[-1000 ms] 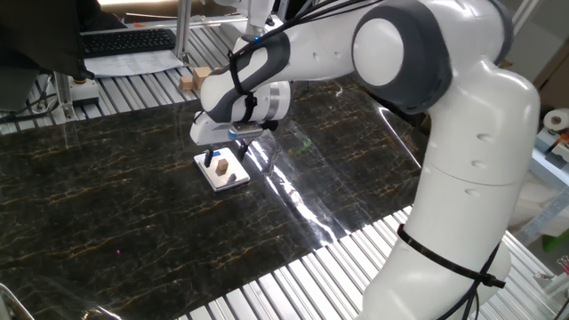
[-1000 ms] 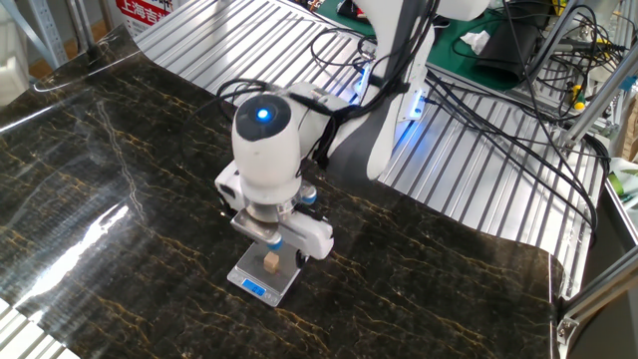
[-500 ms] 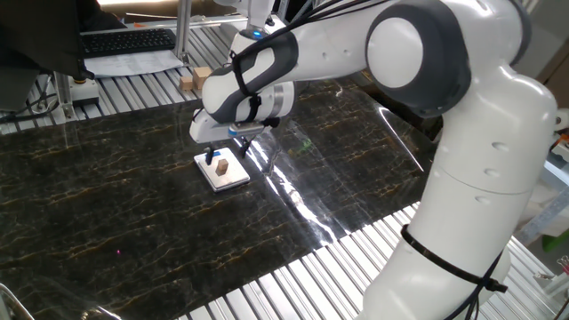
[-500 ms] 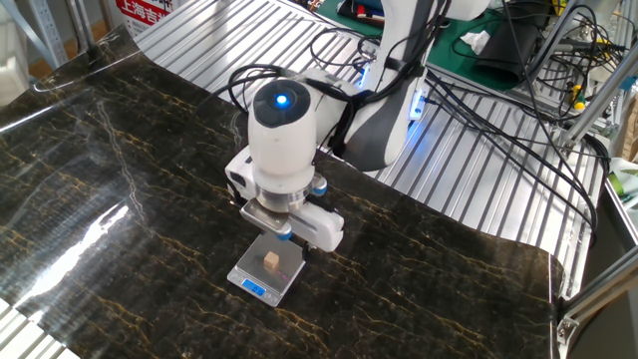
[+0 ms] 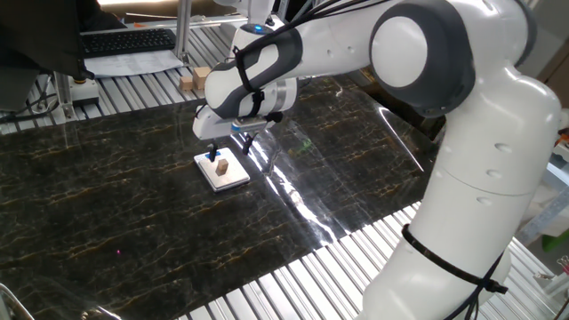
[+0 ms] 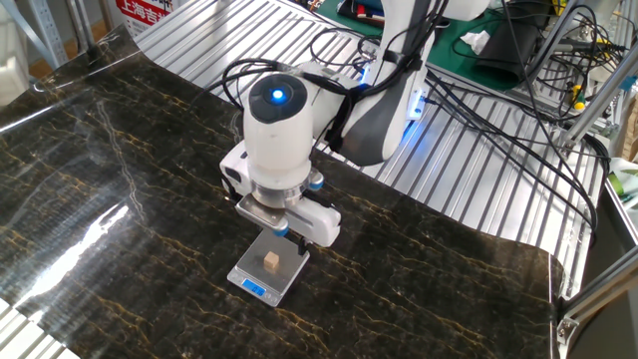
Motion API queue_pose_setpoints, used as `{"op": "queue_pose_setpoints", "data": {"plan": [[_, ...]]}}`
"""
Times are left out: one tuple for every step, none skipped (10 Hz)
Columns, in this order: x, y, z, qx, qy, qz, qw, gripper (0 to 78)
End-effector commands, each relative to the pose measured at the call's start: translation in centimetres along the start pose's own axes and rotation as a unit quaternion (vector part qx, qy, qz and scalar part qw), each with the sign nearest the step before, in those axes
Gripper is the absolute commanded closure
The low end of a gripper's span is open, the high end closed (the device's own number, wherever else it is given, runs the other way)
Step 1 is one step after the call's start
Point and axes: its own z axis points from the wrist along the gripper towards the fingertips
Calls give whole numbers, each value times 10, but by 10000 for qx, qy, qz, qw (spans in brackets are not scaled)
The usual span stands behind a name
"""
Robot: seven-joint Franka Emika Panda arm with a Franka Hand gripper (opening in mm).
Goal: Place the block on the scale
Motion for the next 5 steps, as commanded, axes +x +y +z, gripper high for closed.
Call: {"op": "queue_pose_setpoints", "data": {"plan": [[3, -25, -32, 163, -10, -119, 9998, 1], [3, -24, -33, 243, -34, -147, 9996, 1], [4, -24, -33, 327, -62, -178, 9993, 1], [4, -24, -33, 324, -88, -166, 9993, 1], [4, -24, -33, 319, -91, -172, 9993, 1]]}}
